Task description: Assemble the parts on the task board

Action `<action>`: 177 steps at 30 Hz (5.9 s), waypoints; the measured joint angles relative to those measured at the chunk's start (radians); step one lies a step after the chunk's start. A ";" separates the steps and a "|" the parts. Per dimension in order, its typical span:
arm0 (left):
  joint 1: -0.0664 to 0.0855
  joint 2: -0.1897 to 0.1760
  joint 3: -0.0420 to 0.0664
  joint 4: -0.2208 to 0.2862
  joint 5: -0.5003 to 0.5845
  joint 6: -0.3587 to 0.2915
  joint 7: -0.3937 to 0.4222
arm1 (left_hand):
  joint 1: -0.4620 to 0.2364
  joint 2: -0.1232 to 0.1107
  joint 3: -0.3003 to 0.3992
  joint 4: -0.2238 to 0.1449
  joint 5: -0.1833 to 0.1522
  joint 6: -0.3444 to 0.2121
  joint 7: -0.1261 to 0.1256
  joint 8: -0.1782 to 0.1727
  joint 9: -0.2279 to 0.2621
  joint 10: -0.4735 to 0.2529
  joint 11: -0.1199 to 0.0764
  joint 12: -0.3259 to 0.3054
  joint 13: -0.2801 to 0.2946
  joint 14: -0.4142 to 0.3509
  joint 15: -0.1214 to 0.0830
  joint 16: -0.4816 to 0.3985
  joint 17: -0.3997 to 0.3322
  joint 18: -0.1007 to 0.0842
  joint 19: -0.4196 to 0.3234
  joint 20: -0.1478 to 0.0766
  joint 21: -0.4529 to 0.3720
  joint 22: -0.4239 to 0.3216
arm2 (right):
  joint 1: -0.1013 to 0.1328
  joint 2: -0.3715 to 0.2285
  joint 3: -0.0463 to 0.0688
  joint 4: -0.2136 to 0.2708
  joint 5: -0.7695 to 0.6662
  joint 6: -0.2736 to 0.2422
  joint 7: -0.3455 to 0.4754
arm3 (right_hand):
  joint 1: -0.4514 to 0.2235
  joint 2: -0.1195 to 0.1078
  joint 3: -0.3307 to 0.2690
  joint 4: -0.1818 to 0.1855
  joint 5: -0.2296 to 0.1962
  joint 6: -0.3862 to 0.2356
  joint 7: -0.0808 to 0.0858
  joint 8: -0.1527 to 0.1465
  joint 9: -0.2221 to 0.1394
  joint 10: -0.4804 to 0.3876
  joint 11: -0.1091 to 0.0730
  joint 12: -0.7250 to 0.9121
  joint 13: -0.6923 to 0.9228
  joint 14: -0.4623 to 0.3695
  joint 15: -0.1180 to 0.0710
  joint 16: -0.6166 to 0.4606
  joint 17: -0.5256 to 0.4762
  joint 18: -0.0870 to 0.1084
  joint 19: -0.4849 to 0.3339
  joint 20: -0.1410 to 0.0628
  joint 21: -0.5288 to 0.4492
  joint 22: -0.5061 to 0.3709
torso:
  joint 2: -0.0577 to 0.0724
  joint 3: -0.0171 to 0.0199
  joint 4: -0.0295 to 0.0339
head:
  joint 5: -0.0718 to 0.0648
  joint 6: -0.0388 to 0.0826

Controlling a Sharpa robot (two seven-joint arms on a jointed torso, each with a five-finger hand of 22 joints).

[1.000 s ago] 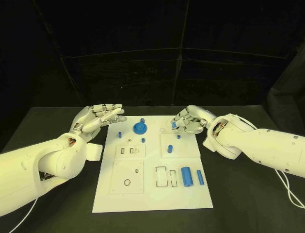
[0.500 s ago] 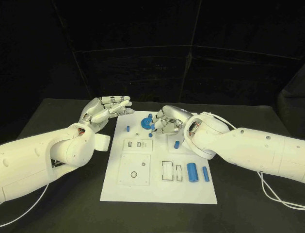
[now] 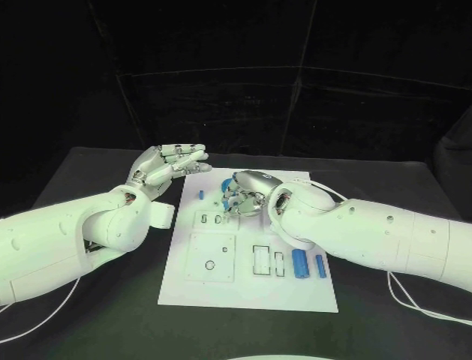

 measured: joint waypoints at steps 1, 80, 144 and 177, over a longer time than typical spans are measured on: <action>0.000 0.000 0.000 0.000 0.000 0.000 0.000 | 0.000 0.000 0.000 0.000 0.000 0.000 0.000 0.000 0.000 0.000 0.000 0.000 0.000 0.000 0.000 0.000 0.000 0.000 0.000 0.000 0.000 0.000 | -0.002 0.003 0.000 -0.002 -0.006 0.002 -0.003 | -0.001 -0.001 0.000 0.000 0.002 0.000 0.000 0.000 0.000 0.000 0.000 0.000 0.000 0.000 0.000 0.000 0.000 0.000 0.000 0.000 0.000 0.000 | 0.000 0.0002 0.0000 | 0.001 -0.001; 0.000 0.003 0.000 -0.008 0.003 0.004 -0.003 | 0.000 0.000 0.000 -0.006 0.000 0.004 -0.003 0.000 0.000 0.004 -0.004 0.000 0.000 0.000 0.000 -0.007 0.000 0.000 0.000 0.000 0.000 -0.003 | -0.022 0.025 -0.015 -0.003 -0.128 0.073 -0.064 | -0.115 -0.115 0.010 0.052 0.020 -0.074 0.027 -0.050 -0.004 -0.093 0.033 -0.130 -0.103 0.000 0.022 -0.005 0.000 0.000 -0.011 0.018 0.000 -0.007 | 0.001 0.0020 -0.0018 | 0.006 -0.022; 0.180 0.290 -0.059 -0.236 -0.993 0.395 -1.125 | -0.270 0.093 -0.364 0.245 -0.004 0.012 -0.170 0.492 0.396 0.355 -0.191 1.150 1.119 0.373 -0.206 1.383 1.162 -0.095 0.567 -0.227 1.107 1.095 | 0.122 -0.367 -0.016 0.129 0.468 -0.008 0.291 | -0.064 -0.096 -0.180 0.118 0.133 -0.124 0.026 -0.020 0.001 -0.109 0.038 -0.124 -0.130 0.002 0.038 -0.045 0.000 0.000 -0.041 0.031 -0.042 -0.086 | -0.052 0.0249 -0.0193 | 0.040 -0.043; 0.177 0.383 -0.077 -0.326 -1.004 0.522 -1.193 | -0.246 0.117 -0.364 0.237 -0.004 -0.008 -0.175 0.519 0.441 0.355 -0.191 1.150 1.128 0.373 -0.206 1.383 1.161 -0.101 0.574 -0.227 1.125 1.124 | 0.122 -0.351 -0.016 0.110 0.468 0.009 0.271 | -0.053 -0.085 -0.191 0.118 0.201 -0.124 0.026 -0.015 -0.001 -0.109 0.038 -0.124 -0.138 -0.002 0.034 -0.055 0.000 0.000 -0.044 0.027 -0.050 -0.096 | -0.050 0.0231 -0.0180 | 0.038 -0.062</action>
